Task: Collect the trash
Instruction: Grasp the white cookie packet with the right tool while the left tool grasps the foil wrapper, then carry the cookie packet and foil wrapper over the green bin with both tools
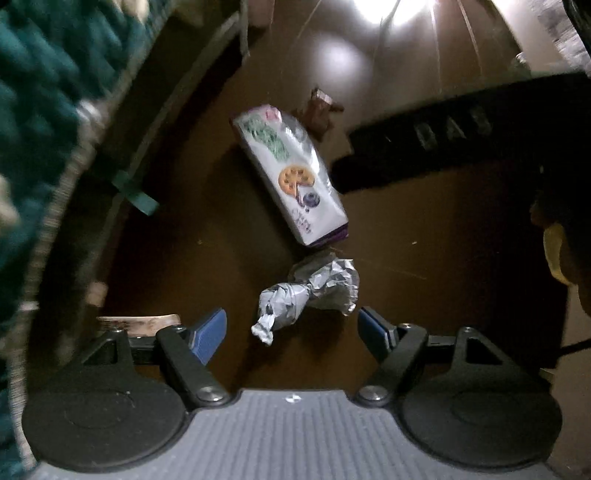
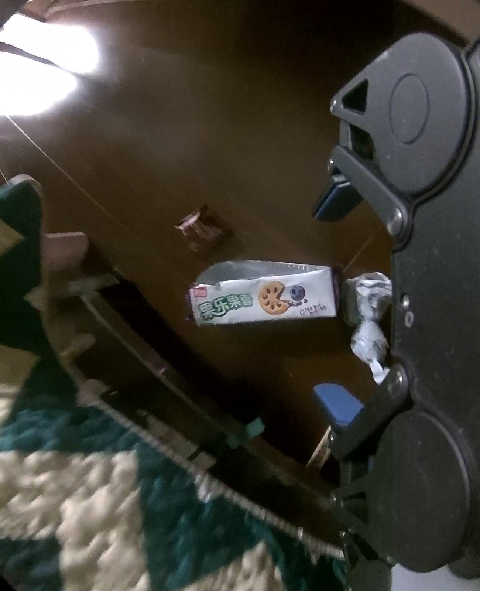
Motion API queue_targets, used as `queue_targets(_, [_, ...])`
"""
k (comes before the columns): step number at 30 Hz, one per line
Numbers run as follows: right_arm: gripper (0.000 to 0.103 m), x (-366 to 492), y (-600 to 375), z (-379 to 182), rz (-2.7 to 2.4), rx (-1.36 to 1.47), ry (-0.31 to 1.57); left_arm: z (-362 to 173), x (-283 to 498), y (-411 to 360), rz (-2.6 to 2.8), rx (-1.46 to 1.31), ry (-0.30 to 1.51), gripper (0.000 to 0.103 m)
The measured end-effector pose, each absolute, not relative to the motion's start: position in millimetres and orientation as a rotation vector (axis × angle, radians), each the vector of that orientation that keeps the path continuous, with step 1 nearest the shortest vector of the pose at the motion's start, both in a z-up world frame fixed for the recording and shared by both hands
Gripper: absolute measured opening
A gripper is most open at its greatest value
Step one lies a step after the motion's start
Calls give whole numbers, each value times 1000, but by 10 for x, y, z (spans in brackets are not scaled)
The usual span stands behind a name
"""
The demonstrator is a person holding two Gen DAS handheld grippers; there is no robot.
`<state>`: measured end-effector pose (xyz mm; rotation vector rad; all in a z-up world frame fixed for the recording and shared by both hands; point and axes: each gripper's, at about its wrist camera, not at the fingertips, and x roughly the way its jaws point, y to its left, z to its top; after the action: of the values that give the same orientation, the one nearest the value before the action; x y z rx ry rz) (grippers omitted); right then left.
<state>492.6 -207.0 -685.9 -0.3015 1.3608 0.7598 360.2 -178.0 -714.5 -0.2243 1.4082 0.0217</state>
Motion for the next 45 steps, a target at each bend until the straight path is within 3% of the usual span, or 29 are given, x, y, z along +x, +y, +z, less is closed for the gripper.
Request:
queue_targets(9, [93, 5112, -1808, -7816, 772, -333, 1399, -8154, 3700, -1879, -27, -194, 1488, 78])
queue_targets(17, [92, 5099, -1636, -8168, 783, -375, 1389, -8478, 3733, -1922, -31, -124, 1498, 78])
queue_targets(22, [80, 5075, -1586, -8259, 783, -410, 1381, -8542, 3758, -1951, -37, -106, 1497, 74])
queue_targets(26, [70, 5074, -1584, -8292, 773, -419, 1380, -8523, 3749, -1957, -37, -109, 1482, 58])
queue_targets(28, [50, 5064, -1578, -8305, 770, -428, 1383, -8499, 3750, -1950, -43, -114, 1484, 45])
queue_targets(31, [42, 5047, -1574, -8283, 763, -437, 1370, -8436, 3735, -1916, -31, -121, 1475, 45])
queue_targets(37, [36, 5038, -1663, -8058, 755, -405, 1352, -8200, 3602, -1836, 2, -134, 1482, 44])
queue_targets(45, [36, 4981, -1976, -7104, 726, -368, 1333, -7320, 3302, -1647, 11, -204, 1485, 44])
